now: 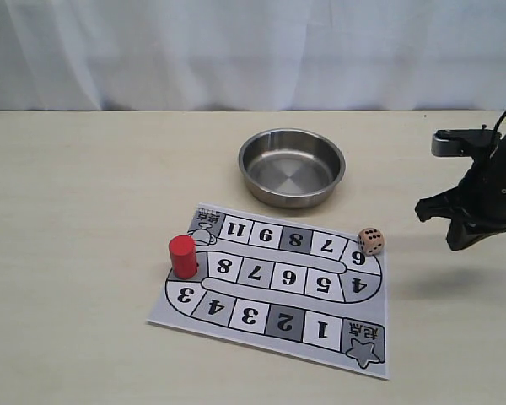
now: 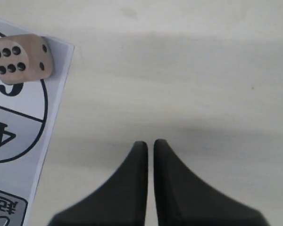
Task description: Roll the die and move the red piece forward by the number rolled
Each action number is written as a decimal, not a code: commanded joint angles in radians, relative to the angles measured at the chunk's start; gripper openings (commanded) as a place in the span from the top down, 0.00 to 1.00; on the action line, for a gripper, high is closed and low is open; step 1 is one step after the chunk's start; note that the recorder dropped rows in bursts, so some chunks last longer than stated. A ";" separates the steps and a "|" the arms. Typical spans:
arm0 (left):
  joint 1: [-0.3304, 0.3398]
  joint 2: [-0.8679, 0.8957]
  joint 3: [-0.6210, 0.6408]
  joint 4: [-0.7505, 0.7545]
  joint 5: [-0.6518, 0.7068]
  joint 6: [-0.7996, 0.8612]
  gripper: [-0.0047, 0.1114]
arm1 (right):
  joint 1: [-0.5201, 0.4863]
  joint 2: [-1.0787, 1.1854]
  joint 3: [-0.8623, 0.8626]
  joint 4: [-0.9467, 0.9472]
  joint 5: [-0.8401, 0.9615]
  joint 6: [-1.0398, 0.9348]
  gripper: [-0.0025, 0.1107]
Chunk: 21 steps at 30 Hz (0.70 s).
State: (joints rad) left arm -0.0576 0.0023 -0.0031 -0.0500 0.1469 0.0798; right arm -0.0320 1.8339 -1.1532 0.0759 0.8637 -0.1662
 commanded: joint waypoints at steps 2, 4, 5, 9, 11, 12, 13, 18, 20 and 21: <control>-0.002 -0.002 0.003 -0.005 -0.004 -0.007 0.96 | 0.000 -0.095 0.018 0.023 -0.002 -0.059 0.94; -0.002 -0.002 0.003 -0.005 -0.004 -0.007 0.96 | 0.000 -0.155 0.044 0.023 -0.011 -0.077 0.94; -0.002 -0.002 0.003 -0.005 -0.004 -0.007 0.96 | 0.000 -0.182 0.056 0.023 -0.017 -0.082 0.94; -0.002 -0.002 0.003 -0.005 -0.004 -0.007 0.96 | 0.000 -0.347 0.124 0.023 -0.059 -0.080 0.94; -0.002 -0.002 0.003 -0.005 -0.004 -0.007 0.96 | 0.000 -0.434 0.155 0.032 -0.082 -0.080 0.94; -0.002 -0.002 0.003 -0.005 -0.004 -0.007 0.96 | 0.000 -0.484 0.169 0.038 -0.090 -0.080 0.94; -0.002 -0.002 0.003 -0.005 -0.004 -0.007 0.96 | 0.000 -0.536 0.181 0.038 -0.098 -0.080 0.94; -0.002 -0.002 0.003 -0.005 -0.004 -0.007 0.96 | 0.000 -0.772 0.208 0.038 -0.098 -0.073 0.94; -0.002 -0.002 0.003 -0.005 -0.004 -0.007 0.96 | 0.000 -0.877 0.208 0.038 -0.088 -0.070 0.94; -0.002 -0.002 0.003 -0.005 -0.004 -0.007 0.96 | 0.000 -0.929 0.208 0.038 -0.080 -0.070 0.94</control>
State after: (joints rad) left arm -0.0576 0.0023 -0.0031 -0.0500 0.1469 0.0798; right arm -0.0320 1.0236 -0.9521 0.1086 0.7691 -0.2382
